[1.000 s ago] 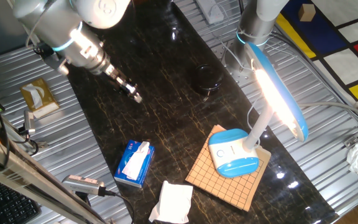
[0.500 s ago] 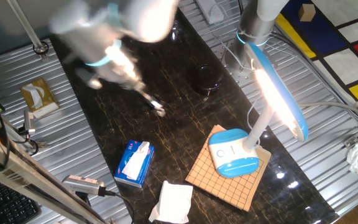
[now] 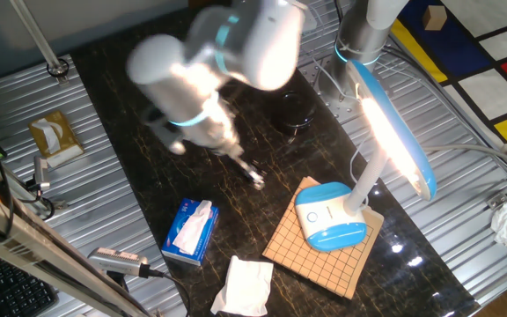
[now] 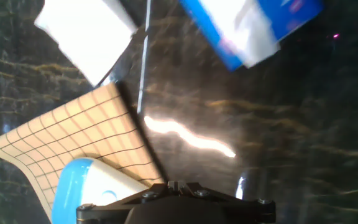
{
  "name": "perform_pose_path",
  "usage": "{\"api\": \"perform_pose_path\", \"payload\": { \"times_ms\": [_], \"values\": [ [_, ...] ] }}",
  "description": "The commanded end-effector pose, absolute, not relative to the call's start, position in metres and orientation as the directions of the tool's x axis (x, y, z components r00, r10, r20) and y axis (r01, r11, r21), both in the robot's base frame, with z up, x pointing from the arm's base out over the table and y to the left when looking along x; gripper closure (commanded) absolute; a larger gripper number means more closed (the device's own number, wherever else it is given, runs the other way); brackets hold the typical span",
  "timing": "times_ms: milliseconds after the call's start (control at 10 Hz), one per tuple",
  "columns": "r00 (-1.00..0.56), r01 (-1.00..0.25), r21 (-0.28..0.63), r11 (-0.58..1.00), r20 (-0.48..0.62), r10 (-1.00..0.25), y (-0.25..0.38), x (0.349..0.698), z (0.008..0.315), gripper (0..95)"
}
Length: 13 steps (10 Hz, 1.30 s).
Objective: Turn off the desk lamp by pressing the button
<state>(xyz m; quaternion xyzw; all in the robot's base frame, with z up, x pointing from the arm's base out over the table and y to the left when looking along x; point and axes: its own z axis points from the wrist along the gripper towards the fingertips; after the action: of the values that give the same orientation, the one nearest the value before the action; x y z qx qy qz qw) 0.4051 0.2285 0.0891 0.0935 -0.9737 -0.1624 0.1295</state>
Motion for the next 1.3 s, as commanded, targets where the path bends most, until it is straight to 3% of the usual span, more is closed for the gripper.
{"api": "perform_pose_path", "payload": {
  "times_ms": [100,900,1300],
  "values": [
    [-0.949,-0.137,0.342,0.93,0.223,-0.222,0.2295,0.4071,0.0848,95.0],
    [-0.957,-0.128,0.331,0.935,0.206,-0.204,0.229,0.4057,0.0808,95.0],
    [-0.94,-0.199,0.35,0.915,0.198,-0.28,0.229,0.4057,0.0808,95.0]
  ]
}}
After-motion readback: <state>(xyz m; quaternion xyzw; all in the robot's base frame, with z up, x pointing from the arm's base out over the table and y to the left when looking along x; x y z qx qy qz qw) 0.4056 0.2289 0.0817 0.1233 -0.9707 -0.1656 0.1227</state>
